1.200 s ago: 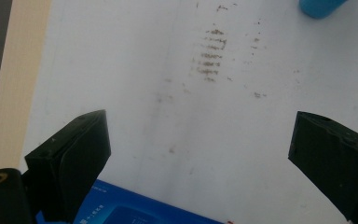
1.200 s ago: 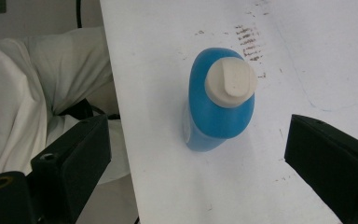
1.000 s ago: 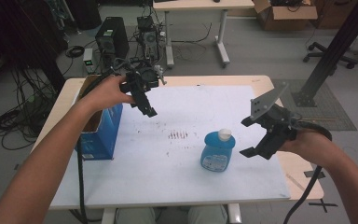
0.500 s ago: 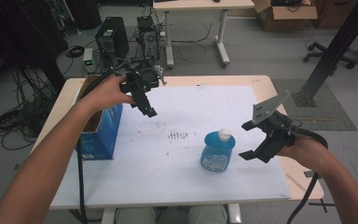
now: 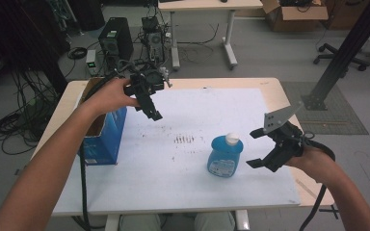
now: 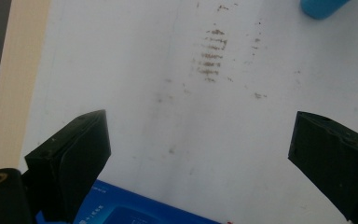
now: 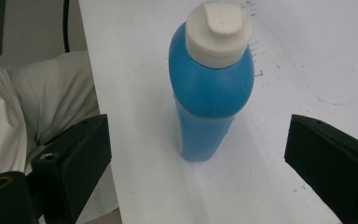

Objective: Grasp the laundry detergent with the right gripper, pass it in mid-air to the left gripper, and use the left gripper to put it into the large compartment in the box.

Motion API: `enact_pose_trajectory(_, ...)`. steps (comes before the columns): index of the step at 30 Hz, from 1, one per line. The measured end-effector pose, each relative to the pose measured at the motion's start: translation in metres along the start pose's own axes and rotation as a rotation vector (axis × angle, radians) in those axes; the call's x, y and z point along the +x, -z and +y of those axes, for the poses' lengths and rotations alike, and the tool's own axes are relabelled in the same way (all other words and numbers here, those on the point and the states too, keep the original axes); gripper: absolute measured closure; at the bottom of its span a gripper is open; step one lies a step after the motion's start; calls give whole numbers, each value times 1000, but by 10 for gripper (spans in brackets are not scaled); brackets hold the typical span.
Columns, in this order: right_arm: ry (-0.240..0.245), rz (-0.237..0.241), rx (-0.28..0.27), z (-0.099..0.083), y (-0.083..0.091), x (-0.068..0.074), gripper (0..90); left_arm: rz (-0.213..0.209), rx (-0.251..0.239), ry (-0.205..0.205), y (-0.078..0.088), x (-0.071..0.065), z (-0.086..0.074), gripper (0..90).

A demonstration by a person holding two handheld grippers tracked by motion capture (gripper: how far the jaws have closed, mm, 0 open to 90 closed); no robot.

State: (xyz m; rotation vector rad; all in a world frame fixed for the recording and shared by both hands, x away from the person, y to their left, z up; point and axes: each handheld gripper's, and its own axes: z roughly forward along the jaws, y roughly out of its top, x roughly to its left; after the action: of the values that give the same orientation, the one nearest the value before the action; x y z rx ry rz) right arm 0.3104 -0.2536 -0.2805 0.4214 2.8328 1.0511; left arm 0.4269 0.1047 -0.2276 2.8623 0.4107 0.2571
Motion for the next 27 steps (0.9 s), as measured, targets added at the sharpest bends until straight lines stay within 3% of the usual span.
enact_pose_trajectory(27, -32, 7, -171, -32, -20, -6, 69, -1, 6, -1, -4, 0, 3, 59)
